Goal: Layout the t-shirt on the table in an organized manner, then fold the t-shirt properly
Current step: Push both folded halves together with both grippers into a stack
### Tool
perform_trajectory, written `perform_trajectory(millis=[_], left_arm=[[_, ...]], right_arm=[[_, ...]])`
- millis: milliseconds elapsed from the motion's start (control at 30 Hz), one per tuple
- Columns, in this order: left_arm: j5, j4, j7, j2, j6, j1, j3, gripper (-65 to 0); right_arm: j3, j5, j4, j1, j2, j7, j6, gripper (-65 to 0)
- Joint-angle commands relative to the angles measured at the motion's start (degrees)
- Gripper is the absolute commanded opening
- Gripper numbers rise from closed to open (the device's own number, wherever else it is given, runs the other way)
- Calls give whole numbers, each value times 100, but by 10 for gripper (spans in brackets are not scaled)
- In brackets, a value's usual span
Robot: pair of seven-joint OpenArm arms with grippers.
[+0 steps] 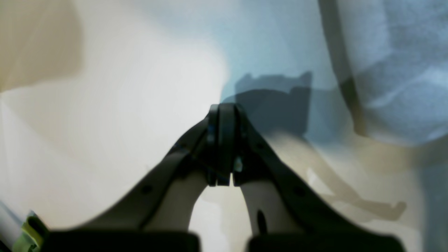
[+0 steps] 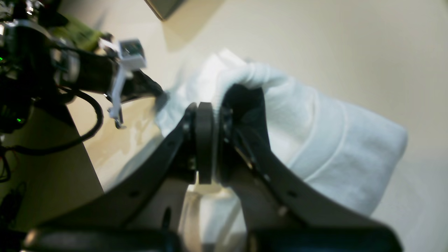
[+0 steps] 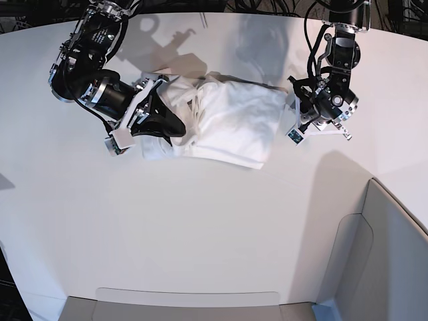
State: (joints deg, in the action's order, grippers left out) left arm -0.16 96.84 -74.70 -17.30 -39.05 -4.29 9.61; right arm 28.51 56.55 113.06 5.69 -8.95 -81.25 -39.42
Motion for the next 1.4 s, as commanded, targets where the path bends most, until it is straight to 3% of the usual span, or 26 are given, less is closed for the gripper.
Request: perform_trajectory(millis=[0,100,200,333,467,600,667,1033,1200,1367], left_arm=[[-208,-141,-201,20,-95,-164,55,-650],[-208,-141,-218,20,-95,-164,55,-650],[-208,-141,-227,20,-95,-164,46,-650],[-208,-123,-227,29,-95,-164,55,-650],[-208,-123,-227,213,-95,-164,20,-650],[-208,-114,-236,213,-95,-261,28,-650],[-208,-114,-236,213,-95,-305,28,-650],[-208,-114,-236,178,-95,-313,20,-650],[-199,-114,-236,178,-95,-313,20,-650],[-190,-114,-236,178,-95,-313,20,-650]], right_arm=[[-69,160,84,-134,-5,125,-58,-650],[-297,46,75,-161,-5,125,-58,-650],[-922,-455,75,-161,-5,244,-58,-650],[-2038,-1203,48,-187,-5,895,386,-650],[-3075,-1994,-40,-196,-5,1528,623,-650],[-3726,-2653,-207,-205,-5,2204,992,-650],[-3963,-2952,-426,-240,-5,2644,1362,-650],[-4385,-3198,-1754,-248,3,4437,3243,-650],[-4377,-3198,-2018,-345,179,5044,3507,-650],[-4385,-3198,-2475,-530,179,5088,3533,-650]])
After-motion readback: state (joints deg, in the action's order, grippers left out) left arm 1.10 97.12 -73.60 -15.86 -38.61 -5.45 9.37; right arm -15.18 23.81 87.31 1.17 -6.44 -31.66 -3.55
